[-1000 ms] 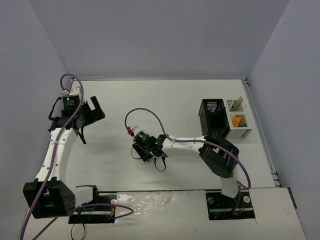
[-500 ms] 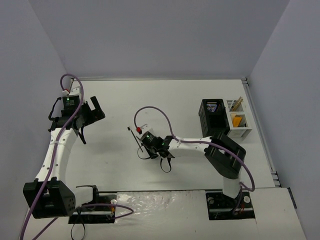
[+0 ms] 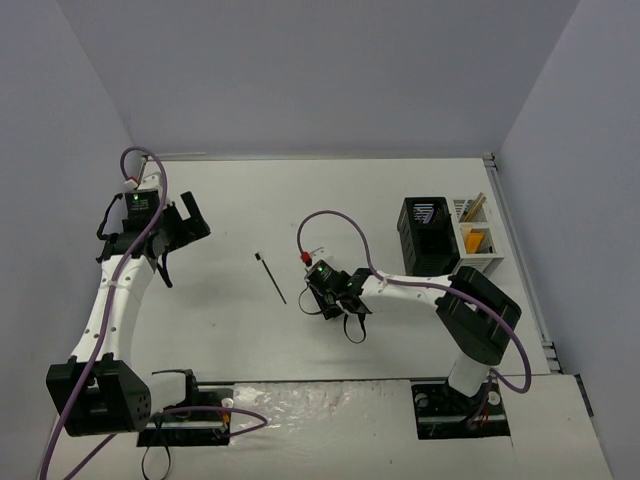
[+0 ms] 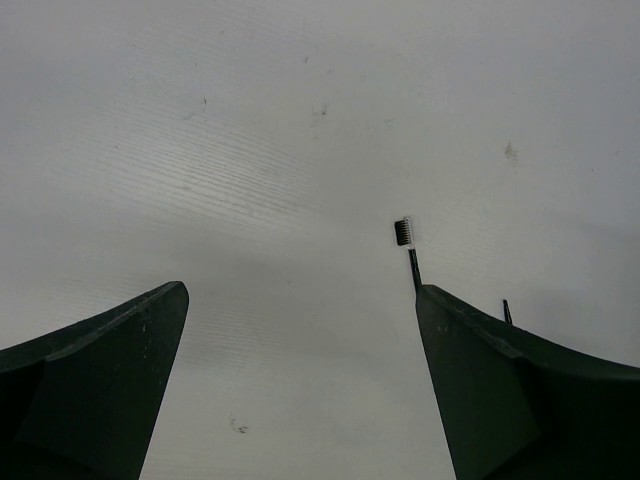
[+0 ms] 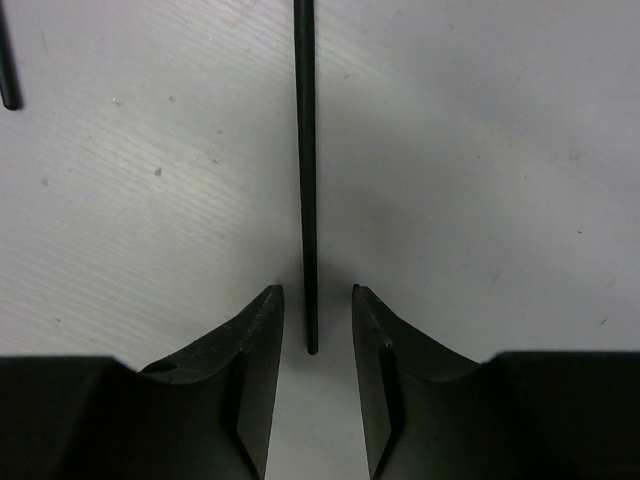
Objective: Organize the makeup
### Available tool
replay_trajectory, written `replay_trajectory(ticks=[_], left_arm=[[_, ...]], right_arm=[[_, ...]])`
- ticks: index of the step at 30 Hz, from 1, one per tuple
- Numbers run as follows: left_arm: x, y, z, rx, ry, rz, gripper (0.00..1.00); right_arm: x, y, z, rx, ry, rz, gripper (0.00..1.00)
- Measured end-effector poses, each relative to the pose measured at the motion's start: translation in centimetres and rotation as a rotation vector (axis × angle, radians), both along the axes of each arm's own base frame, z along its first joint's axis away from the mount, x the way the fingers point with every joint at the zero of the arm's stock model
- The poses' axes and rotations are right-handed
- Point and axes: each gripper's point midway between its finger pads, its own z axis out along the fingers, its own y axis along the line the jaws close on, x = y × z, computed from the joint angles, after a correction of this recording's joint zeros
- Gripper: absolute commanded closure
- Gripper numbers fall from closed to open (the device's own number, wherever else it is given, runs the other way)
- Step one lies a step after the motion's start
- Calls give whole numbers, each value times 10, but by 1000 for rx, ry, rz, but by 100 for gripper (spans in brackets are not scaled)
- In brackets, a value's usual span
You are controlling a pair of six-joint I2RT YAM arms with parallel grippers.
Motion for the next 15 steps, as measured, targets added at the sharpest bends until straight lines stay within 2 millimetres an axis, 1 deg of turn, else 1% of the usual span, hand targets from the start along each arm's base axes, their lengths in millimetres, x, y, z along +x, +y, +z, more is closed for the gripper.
replay_trajectory(ticks=[4, 7, 15], left_arm=[[0, 0, 0, 0, 0, 0, 3], [0, 0, 0, 0, 0, 0, 3], [0, 0, 0, 0, 1, 0, 3]], right_arm=[[6, -6, 0, -9, 18, -13, 69], [15, -3, 1, -12, 21, -13, 70], [44, 23, 1, 10, 17, 24, 71]])
